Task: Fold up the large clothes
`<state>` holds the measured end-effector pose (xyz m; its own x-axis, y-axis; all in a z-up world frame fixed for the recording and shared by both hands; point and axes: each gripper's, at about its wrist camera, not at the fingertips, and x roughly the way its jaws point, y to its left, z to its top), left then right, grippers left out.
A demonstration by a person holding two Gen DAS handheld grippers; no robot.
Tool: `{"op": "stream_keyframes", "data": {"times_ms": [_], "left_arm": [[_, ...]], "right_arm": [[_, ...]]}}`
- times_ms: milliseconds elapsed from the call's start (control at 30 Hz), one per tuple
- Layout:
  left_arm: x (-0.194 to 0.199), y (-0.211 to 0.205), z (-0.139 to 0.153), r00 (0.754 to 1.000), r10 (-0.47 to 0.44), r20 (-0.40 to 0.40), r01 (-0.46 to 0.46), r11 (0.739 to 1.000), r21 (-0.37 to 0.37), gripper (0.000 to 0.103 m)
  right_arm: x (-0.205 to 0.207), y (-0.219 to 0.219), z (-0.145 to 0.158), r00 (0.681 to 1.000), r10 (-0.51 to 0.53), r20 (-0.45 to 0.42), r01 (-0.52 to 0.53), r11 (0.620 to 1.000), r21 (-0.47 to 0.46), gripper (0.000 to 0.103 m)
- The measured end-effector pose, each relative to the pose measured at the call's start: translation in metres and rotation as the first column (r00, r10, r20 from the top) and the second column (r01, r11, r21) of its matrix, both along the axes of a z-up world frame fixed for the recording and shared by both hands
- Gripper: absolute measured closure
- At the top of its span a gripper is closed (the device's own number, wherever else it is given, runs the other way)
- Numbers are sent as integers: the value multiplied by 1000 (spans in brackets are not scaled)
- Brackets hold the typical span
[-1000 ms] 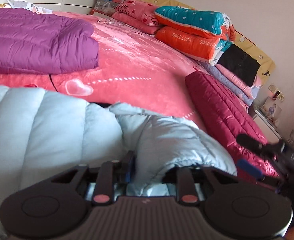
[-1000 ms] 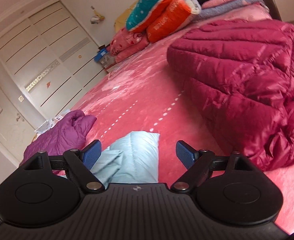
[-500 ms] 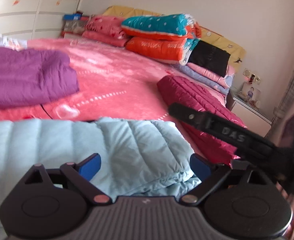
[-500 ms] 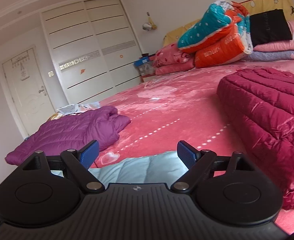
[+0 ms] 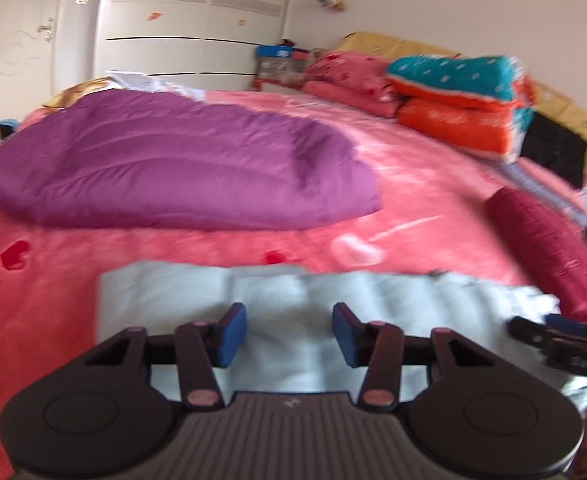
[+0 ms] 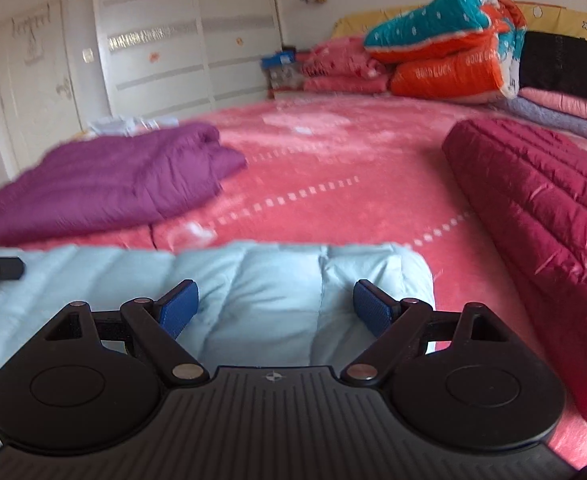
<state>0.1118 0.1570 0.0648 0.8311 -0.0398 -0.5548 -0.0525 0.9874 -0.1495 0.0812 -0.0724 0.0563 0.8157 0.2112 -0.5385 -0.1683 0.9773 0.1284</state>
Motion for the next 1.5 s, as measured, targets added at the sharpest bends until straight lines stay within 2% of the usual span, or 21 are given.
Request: {"op": "stream_keyframes", "data": {"times_ms": [67,300,533,867,1033,1133,1233,1333,1500], "left_arm": [[5,6,-12,1000,13,-5,-13,1000,18,61],[11,9,-41,1000,-4,21,2,997,77,61],[26,13,-57,999,-13,35,11,998,56,61],[31,17,-65,998,-22,58,21,1000,15,61],[28,20,-57,998,-33,52,34,999,-6,58],[19,20,-42,998,-46,31,47,999,-7,51],[-7,20,-24,997,-49,54,51,998,-24,41],[-39,22,-4,996,-48,78,52,997,-54,39],[-95,27,28,995,-52,85,56,997,-52,35]], "right_arm": [[5,2,-6,1000,-1,-13,1,1000,-27,0],[22,13,-23,998,-2,-56,-6,990,-140,0],[43,14,-36,998,5,-61,-16,984,-175,0],[33,18,-41,999,12,-34,-18,983,-181,0],[24,6,-34,999,43,-30,-46,995,-93,0],[7,-15,-22,997,65,-46,-64,998,14,0],[-20,-40,-7,997,59,-42,-53,990,130,0],[-49,-61,5,999,31,-31,-24,980,196,0],[-98,-87,14,998,-36,-49,46,974,221,0]]}}
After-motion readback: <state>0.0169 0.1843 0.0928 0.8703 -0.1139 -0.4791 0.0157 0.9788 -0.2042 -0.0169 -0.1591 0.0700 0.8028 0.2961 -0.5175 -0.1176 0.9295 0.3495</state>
